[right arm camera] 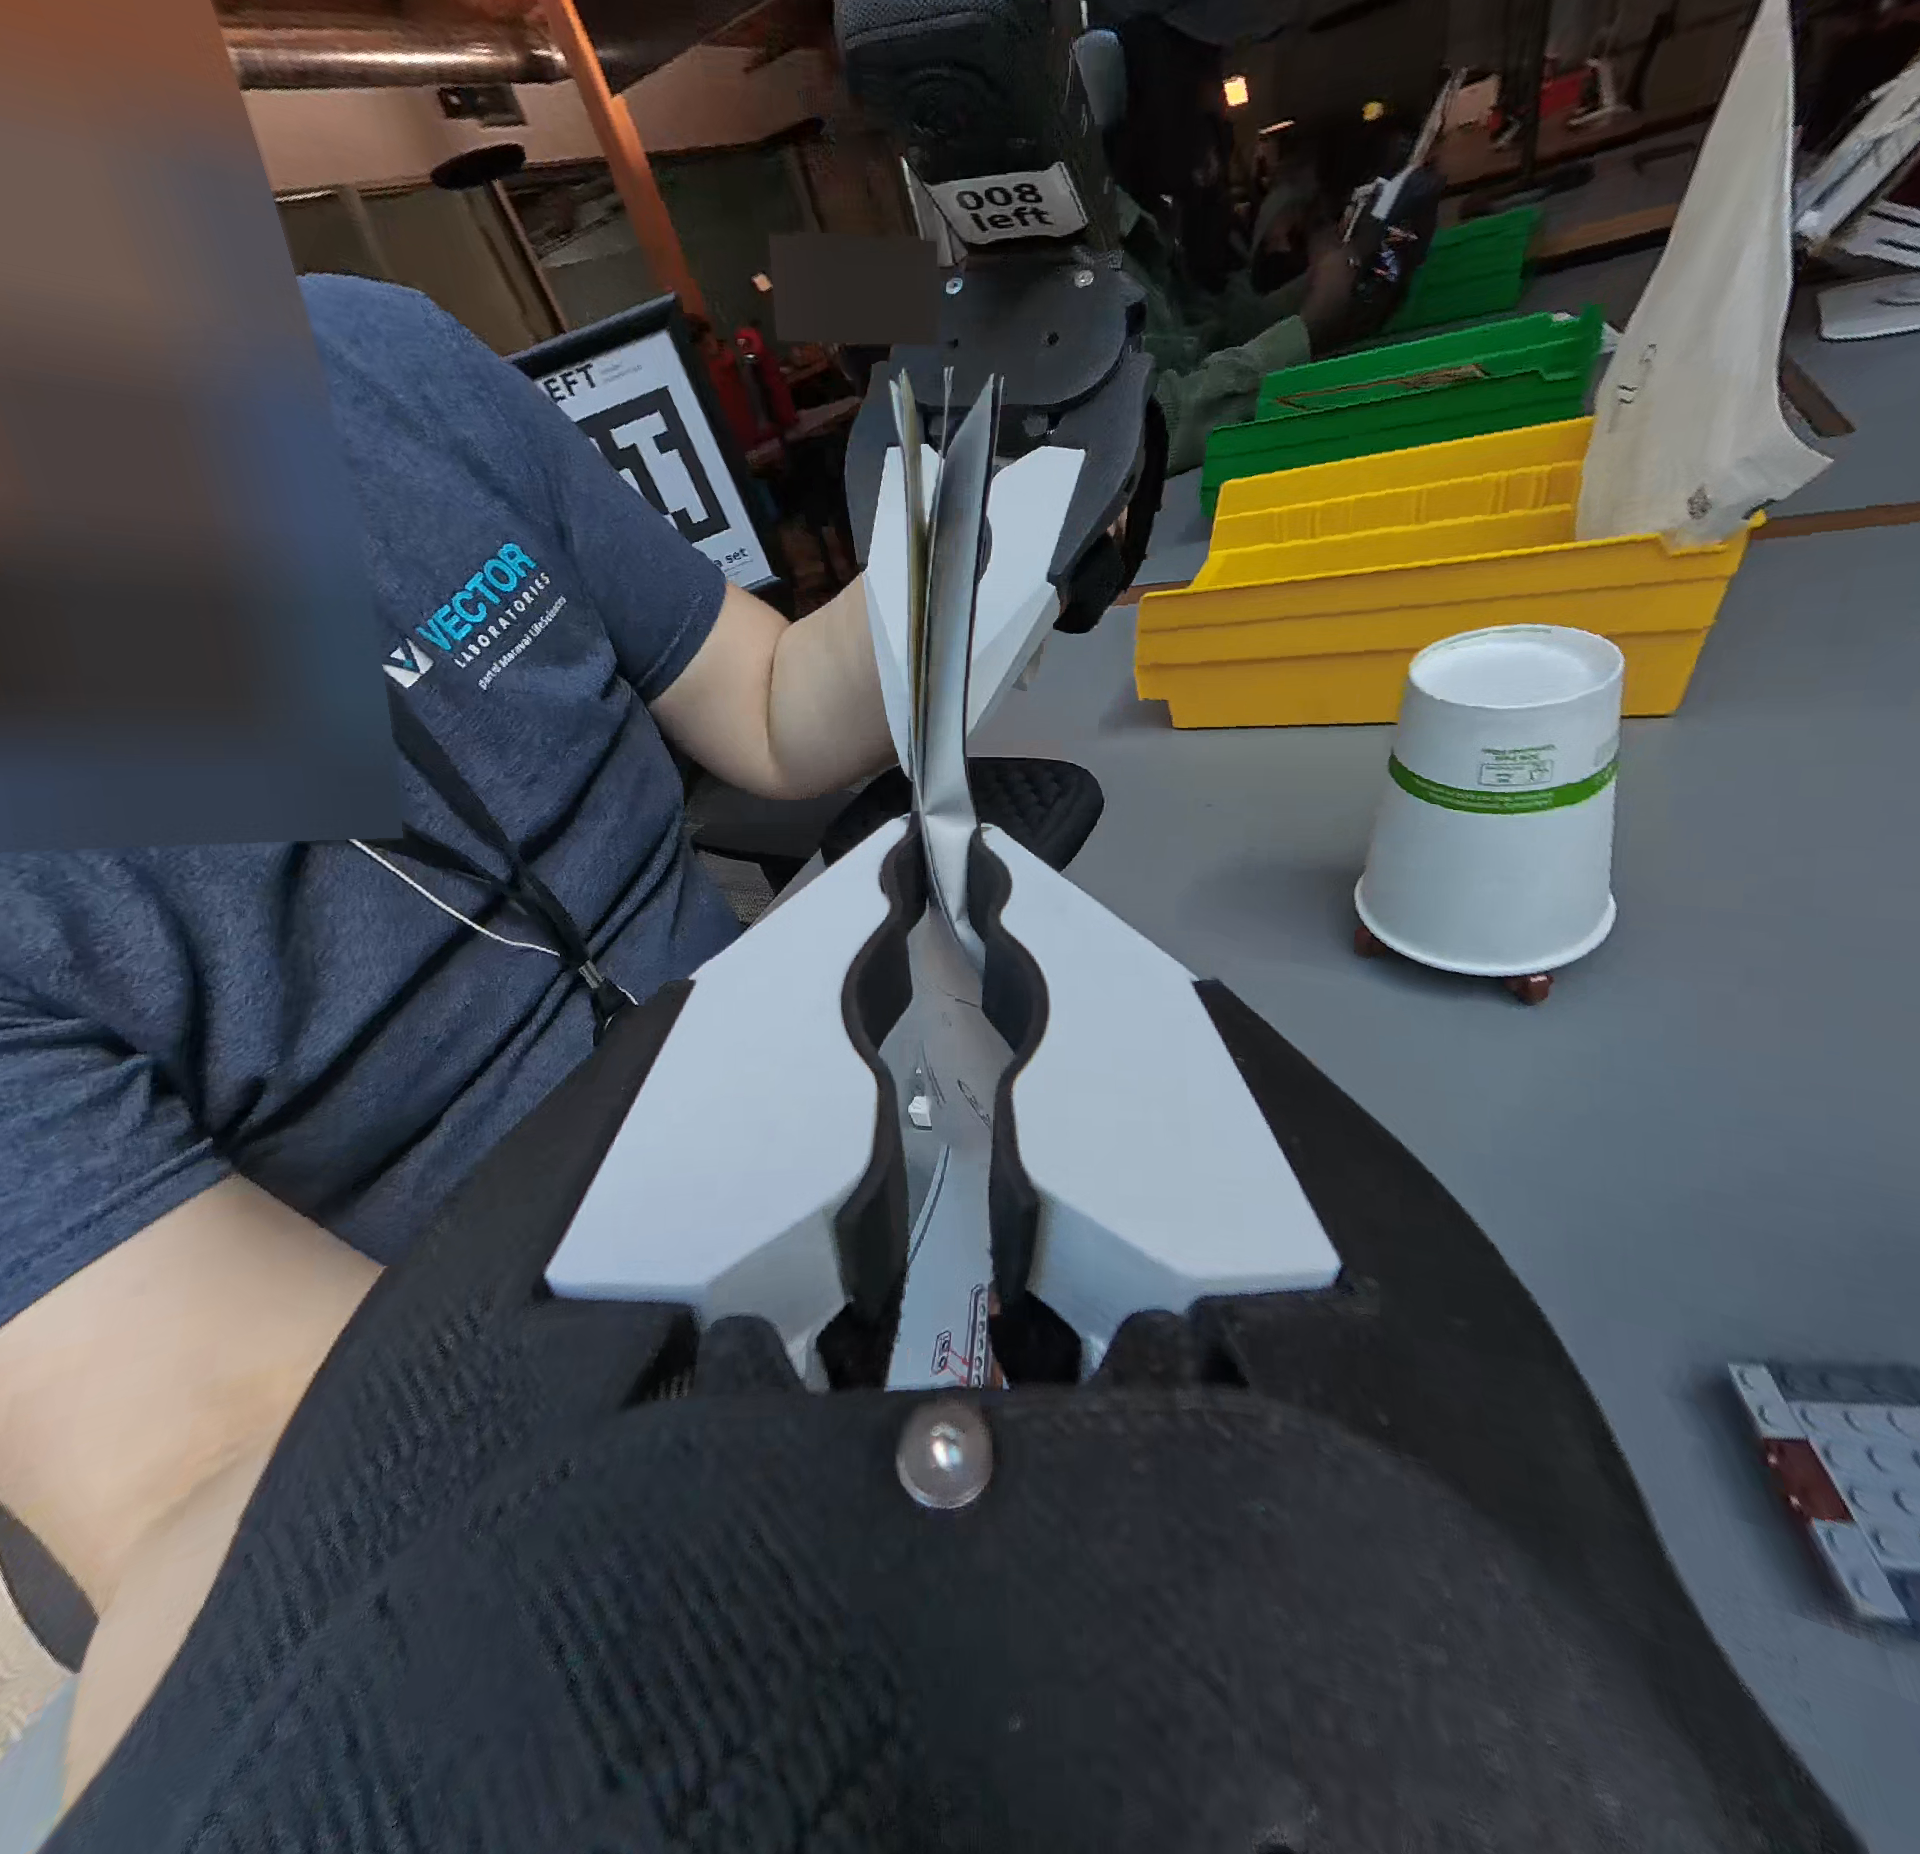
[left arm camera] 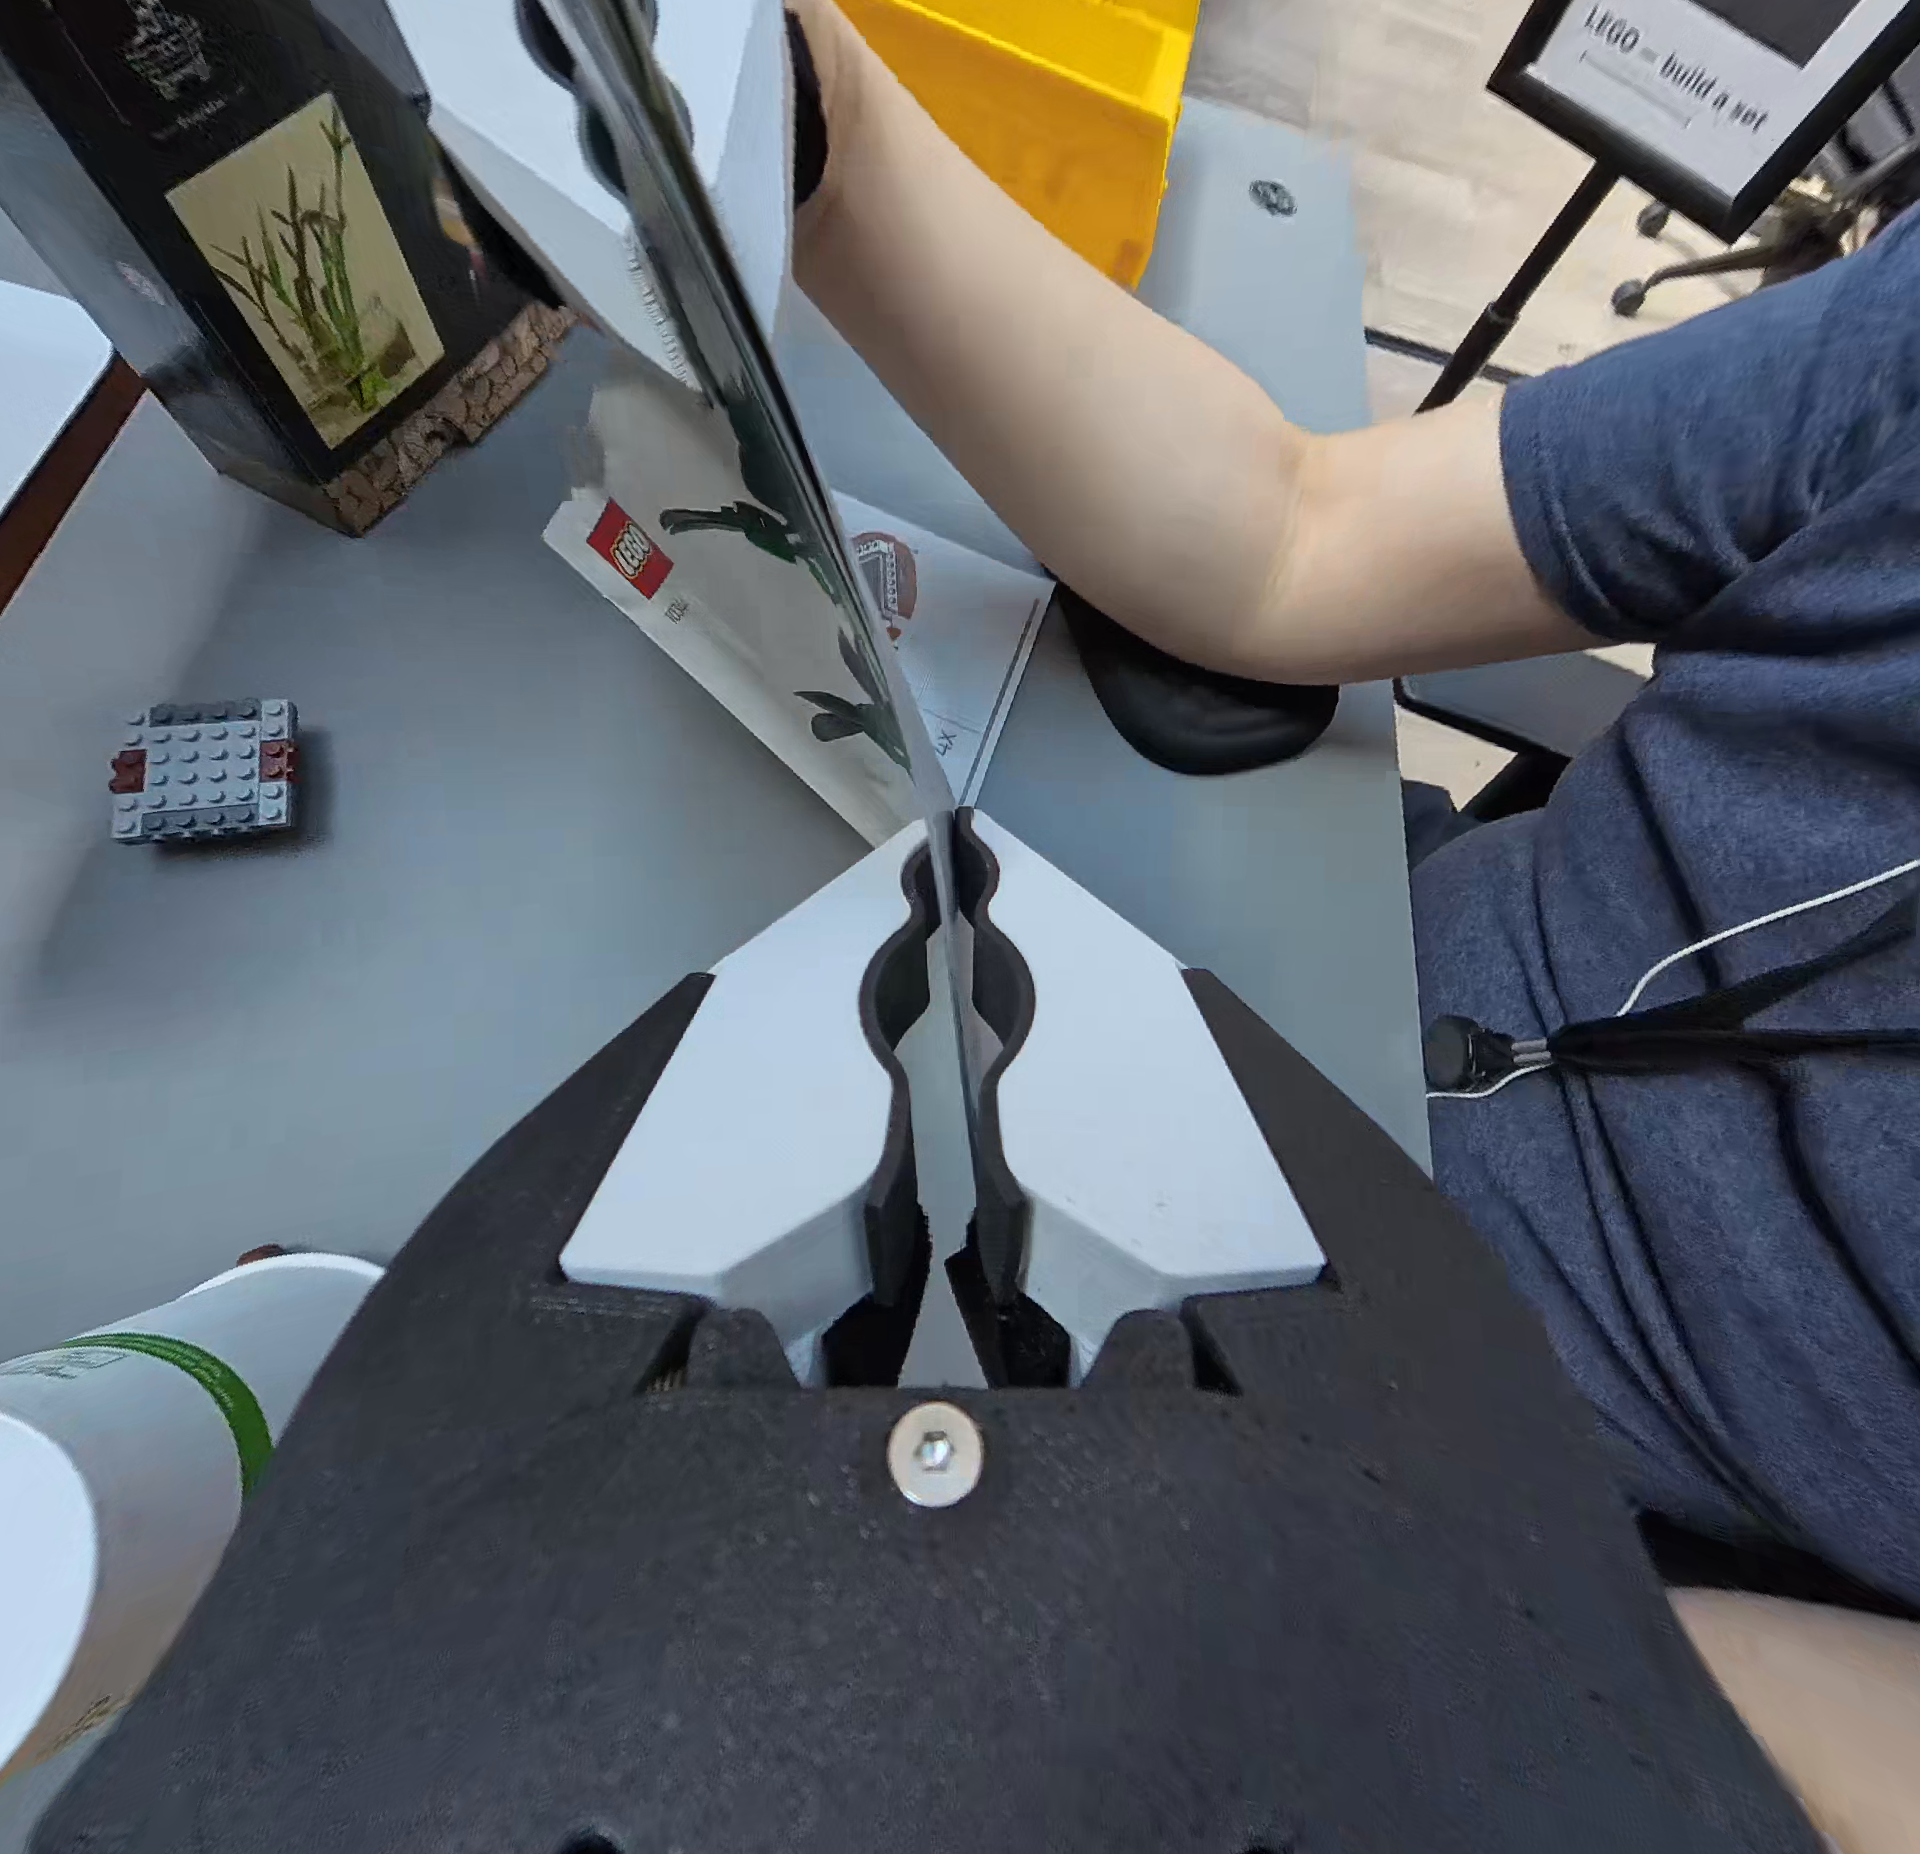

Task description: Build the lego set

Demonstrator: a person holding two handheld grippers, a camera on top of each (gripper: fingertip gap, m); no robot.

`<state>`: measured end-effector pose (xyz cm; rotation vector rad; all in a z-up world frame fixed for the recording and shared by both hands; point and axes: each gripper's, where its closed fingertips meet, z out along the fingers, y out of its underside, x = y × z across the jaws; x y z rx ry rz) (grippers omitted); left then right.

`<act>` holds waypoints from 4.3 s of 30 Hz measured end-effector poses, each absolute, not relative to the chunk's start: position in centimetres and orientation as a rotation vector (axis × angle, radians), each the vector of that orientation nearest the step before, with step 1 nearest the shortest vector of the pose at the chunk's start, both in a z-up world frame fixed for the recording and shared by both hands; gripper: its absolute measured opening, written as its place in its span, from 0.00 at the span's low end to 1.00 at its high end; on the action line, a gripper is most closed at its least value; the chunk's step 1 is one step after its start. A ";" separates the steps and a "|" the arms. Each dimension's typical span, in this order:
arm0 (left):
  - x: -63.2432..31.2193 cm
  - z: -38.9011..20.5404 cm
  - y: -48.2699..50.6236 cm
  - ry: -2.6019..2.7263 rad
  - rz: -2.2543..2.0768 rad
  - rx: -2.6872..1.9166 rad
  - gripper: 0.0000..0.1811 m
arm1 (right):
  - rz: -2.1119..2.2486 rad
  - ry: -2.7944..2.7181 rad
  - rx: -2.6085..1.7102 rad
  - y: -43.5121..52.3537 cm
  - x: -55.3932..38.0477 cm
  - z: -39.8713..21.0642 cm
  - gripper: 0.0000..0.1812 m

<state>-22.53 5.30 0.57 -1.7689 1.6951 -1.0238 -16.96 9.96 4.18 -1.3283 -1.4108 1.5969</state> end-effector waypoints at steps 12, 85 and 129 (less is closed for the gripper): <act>-22.7 -1.4 8.7 1.553 -1.262 -1.920 0.00 | 1.620 -1.208 -1.733 13.4 -16.6 1.9 0.03; -27.1 -5.8 12.6 1.416 -0.985 -2.305 0.00 | 0.636 -1.270 -1.876 17.9 -13.6 -0.7 0.25; -27.2 -6.0 12.3 1.435 -0.821 -2.366 0.00 | 0.181 -1.267 -2.715 15.3 -4.8 -13.3 0.22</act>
